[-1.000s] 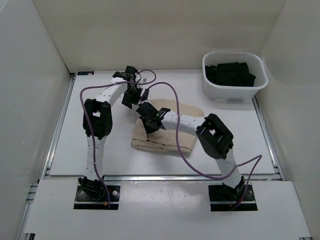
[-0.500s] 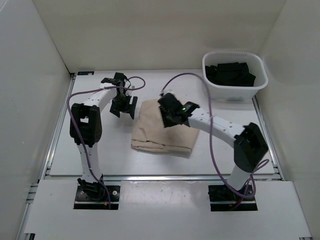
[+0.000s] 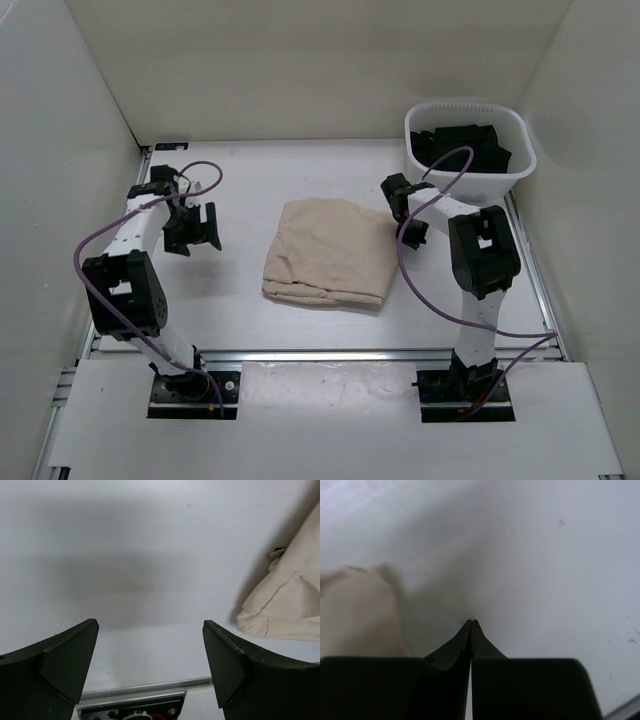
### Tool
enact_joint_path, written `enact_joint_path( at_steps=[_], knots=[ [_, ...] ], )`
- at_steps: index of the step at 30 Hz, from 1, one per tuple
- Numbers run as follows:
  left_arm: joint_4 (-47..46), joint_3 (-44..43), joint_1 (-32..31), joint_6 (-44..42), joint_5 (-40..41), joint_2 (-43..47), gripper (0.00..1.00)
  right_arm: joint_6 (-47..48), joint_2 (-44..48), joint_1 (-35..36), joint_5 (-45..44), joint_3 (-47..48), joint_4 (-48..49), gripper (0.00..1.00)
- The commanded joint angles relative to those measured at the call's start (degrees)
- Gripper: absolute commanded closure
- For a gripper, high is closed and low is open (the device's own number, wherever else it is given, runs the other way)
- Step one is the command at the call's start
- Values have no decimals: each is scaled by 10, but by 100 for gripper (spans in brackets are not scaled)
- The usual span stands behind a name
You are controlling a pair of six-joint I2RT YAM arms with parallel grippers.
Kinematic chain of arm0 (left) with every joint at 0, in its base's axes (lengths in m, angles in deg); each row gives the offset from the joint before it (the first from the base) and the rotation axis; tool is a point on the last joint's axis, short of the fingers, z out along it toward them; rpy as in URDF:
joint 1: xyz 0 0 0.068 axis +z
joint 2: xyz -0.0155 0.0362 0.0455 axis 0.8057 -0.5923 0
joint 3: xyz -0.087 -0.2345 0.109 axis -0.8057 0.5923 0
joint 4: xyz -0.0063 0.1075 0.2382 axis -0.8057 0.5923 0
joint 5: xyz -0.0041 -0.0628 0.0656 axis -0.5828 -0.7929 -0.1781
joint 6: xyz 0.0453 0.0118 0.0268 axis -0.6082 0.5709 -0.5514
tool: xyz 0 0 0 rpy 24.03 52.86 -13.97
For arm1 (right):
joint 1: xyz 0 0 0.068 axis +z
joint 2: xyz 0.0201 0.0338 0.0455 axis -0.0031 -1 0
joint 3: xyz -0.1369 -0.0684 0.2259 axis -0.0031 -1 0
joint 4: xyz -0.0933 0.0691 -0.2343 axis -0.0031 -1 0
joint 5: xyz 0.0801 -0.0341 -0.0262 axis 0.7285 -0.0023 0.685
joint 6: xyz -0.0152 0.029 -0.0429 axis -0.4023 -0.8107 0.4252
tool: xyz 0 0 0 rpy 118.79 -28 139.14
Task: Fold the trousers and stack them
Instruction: Fold the trousers
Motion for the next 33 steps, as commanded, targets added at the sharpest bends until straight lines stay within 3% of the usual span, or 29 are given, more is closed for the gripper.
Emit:
enact_joint_path(
  at_steps=[1, 10, 14, 18, 19, 22, 23, 28, 33],
  knots=[
    [-8, 33, 43, -2, -39, 52, 3, 2, -39, -2, 38, 53, 49, 100],
    [-8, 84, 119, -2, -68, 87, 3, -33, -74, 3, 44, 99, 39, 100],
    [-8, 84, 119, -2, -68, 92, 3, -47, 11, 3, 30, 25, 71, 100],
    [-8, 63, 119, -2, -68, 92, 0, -29, 85, 3, 11, 24, 10, 70],
    [-8, 54, 119, -2, -68, 92, 0, -2, 122, 3, 11, 24, -2, 45],
    [-8, 43, 119, -2, -73, 92, 0, 82, 216, 3, 79, 19, -30, 15],
    [-8, 43, 119, -2, -65, 99, 0, 89, 241, -4, 90, 13, -62, 11],
    [13, 29, 119, -2, -32, 128, 0, 80, 418, -46, 92, 8, -185, 8],
    [2, 34, 119, -2, 86, 213, 0, 58, 605, -58, -4, -46, -252, 6]
  ],
)
